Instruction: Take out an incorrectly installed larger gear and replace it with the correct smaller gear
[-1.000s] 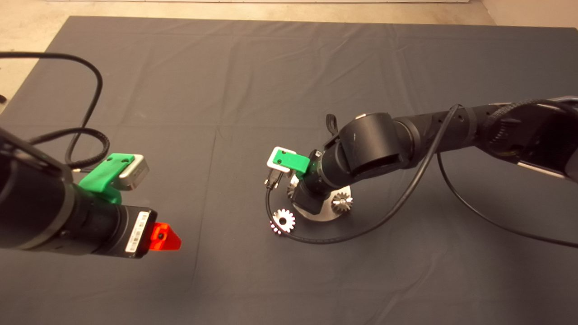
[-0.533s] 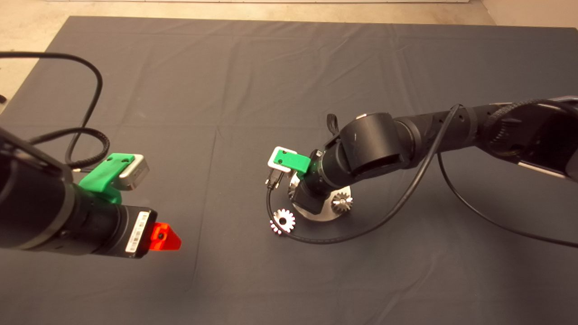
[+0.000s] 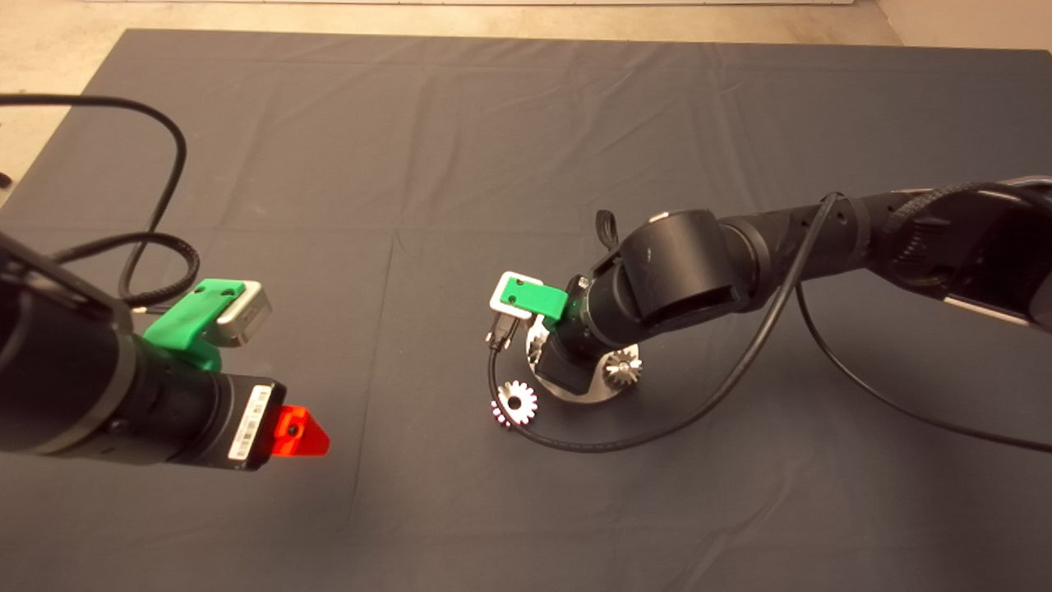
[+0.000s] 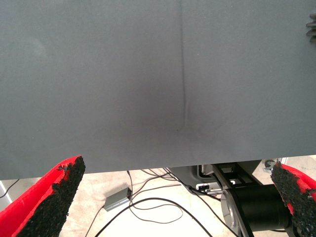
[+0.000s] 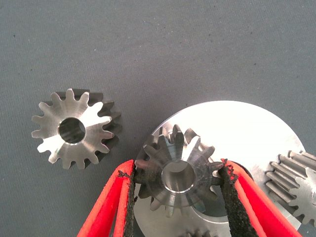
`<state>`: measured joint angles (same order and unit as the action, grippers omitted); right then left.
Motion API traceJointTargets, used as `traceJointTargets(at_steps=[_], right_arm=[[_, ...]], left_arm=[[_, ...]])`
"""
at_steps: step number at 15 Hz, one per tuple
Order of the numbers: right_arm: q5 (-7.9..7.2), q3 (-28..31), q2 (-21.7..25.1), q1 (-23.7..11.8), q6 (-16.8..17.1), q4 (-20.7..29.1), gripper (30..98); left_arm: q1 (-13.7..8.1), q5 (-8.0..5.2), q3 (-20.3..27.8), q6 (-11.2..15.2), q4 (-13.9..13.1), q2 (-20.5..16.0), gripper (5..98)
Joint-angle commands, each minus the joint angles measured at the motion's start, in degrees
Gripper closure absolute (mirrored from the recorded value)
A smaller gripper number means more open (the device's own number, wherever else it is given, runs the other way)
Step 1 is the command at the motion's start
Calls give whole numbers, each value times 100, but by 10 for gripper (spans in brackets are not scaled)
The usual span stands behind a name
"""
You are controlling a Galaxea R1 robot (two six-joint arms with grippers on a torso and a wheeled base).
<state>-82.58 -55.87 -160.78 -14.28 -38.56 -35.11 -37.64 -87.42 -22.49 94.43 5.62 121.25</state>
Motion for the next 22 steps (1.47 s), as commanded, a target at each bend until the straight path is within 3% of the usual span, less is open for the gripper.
traceJointTargets(at_steps=[1, 10, 13, 16, 22], right_arm=[[-39, 78, -26, -137, 24, -66, 900], [23, -300, -178, 3, 15, -124, 900], [31, -300, -178, 3, 15, -153, 900], [146, -300, -187, 3, 6, -154, 900], [146, -300, -169, -1, -6, -154, 900]], left_arm=[[-42, -758, 10, -21, -70, -15, 58], [-42, -758, 53, -21, -78, -17, 58], [-42, -758, 62, -21, -79, -17, 58], [-42, -758, 53, -21, -79, -17, 58], [-42, -758, 62, -21, -79, -30, 58]])
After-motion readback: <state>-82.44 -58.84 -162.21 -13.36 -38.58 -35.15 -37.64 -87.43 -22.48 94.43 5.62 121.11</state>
